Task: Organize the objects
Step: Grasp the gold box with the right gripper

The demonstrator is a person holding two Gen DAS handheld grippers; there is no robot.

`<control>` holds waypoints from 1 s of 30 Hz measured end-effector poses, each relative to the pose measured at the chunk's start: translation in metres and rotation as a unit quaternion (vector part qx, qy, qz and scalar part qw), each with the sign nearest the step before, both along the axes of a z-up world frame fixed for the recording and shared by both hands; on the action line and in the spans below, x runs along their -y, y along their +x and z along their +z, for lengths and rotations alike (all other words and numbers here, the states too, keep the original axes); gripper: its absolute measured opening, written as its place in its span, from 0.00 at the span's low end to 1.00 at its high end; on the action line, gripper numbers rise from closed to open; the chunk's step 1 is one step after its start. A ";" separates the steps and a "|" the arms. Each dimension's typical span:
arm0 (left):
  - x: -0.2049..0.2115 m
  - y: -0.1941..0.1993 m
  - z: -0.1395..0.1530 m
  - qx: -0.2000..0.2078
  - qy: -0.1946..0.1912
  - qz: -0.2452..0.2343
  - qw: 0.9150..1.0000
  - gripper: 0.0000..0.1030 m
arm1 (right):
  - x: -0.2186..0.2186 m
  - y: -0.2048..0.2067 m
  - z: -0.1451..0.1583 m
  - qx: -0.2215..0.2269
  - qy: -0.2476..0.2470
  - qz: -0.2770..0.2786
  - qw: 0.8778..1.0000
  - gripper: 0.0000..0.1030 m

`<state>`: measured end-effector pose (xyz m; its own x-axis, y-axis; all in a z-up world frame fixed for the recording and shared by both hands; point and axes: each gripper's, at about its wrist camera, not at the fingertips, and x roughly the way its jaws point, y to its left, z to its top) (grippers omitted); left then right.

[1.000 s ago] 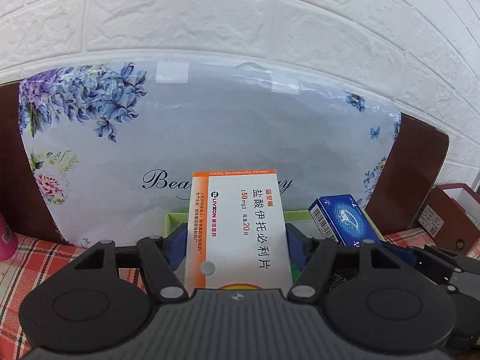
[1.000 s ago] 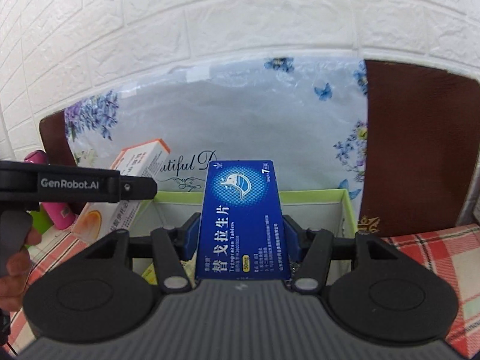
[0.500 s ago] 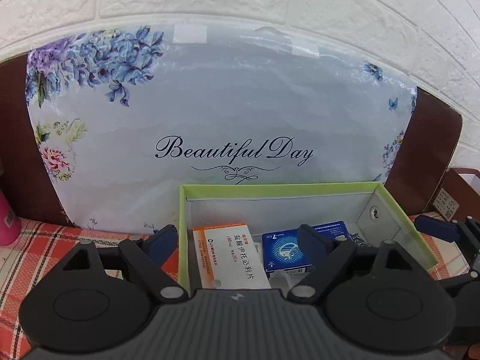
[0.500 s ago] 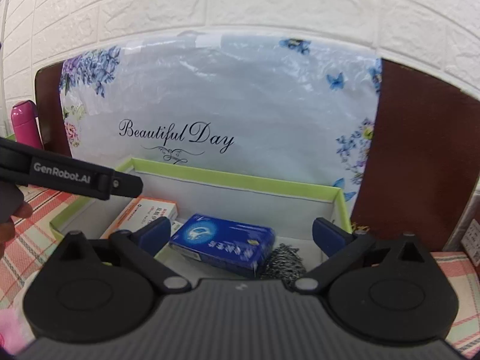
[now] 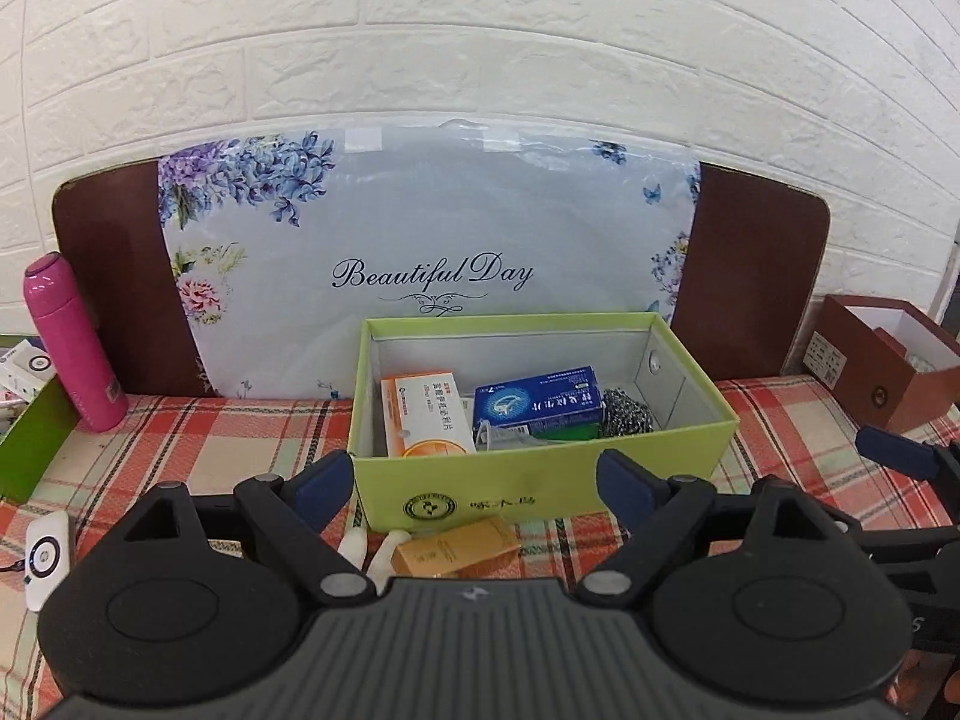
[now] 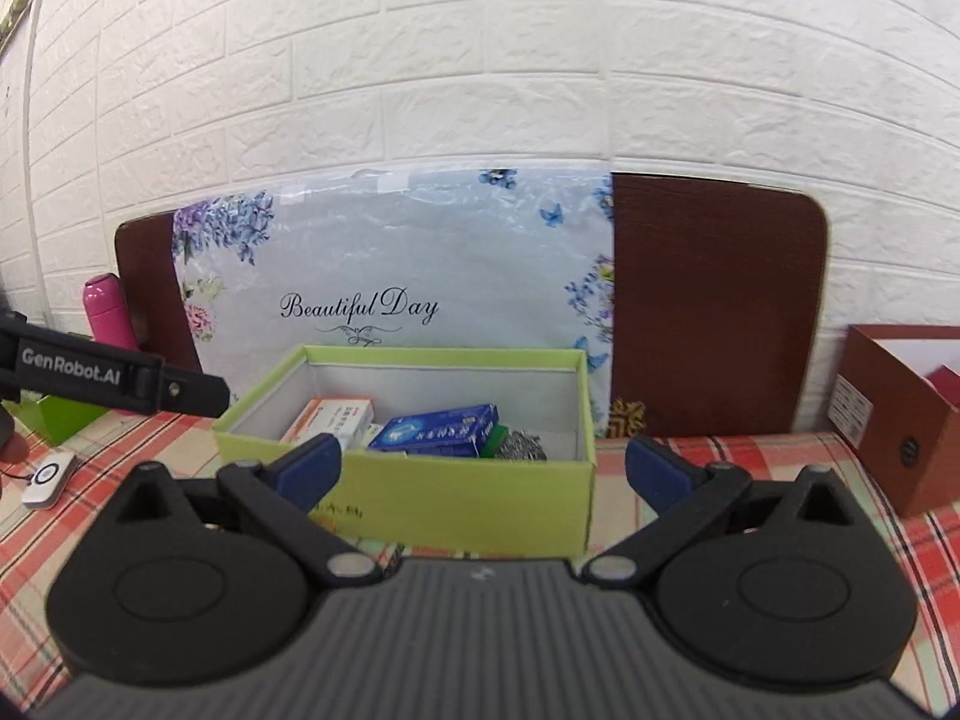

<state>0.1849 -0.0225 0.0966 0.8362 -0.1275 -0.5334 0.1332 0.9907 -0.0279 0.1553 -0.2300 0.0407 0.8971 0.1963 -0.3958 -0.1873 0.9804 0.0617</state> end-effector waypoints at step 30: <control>0.003 -0.101 -0.087 -0.104 -0.057 -0.019 0.993 0.88 | -0.001 -0.127 -0.079 -0.080 -0.013 -0.008 0.997 1.00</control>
<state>0.0843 -0.0253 0.0096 0.7030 -0.2260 -0.6743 0.1494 0.9739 -0.1706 0.0278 -0.2290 -0.0388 0.8252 0.1705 -0.5385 -0.1611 0.9848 0.0649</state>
